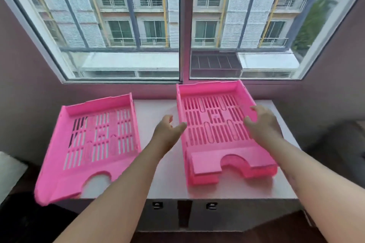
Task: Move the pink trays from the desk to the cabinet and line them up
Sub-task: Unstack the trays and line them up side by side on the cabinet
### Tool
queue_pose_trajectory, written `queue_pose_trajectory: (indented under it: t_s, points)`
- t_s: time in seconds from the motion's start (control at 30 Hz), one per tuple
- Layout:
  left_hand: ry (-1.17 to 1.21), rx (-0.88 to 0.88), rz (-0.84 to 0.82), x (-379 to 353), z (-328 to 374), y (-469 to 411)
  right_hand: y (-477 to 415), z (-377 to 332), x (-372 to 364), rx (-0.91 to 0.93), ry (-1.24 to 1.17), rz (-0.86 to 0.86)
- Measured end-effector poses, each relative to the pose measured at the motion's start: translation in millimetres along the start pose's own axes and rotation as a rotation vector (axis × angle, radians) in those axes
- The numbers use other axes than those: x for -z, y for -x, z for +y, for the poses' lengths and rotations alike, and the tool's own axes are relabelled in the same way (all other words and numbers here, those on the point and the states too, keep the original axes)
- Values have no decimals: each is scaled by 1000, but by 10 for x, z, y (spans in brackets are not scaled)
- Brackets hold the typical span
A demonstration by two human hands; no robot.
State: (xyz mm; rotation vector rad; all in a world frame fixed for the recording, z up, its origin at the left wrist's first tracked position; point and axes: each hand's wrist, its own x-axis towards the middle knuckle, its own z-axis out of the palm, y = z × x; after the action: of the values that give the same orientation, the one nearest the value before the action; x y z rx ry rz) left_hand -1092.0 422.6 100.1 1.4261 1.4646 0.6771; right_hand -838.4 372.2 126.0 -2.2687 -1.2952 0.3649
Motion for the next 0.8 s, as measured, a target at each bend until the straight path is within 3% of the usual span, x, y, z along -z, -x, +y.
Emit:
queue_pose_trajectory:
  t_s: [0.07, 0.2, 0.57, 0.8]
  points:
    - [9, 43, -24, -237, -1, 6, 2, 291, 41, -1, 78, -44]
    - [29, 67, 63, -519, 97, -33, 20, 623, 153, -12, 2, -190]
    - [19, 19, -91, -1451, 563, -102, -25, 1460, 657, -177, -45, -84]
    - [-6, -3, -154, -1621, 715, -130, -38, 1643, 755, -273, -117, -65]
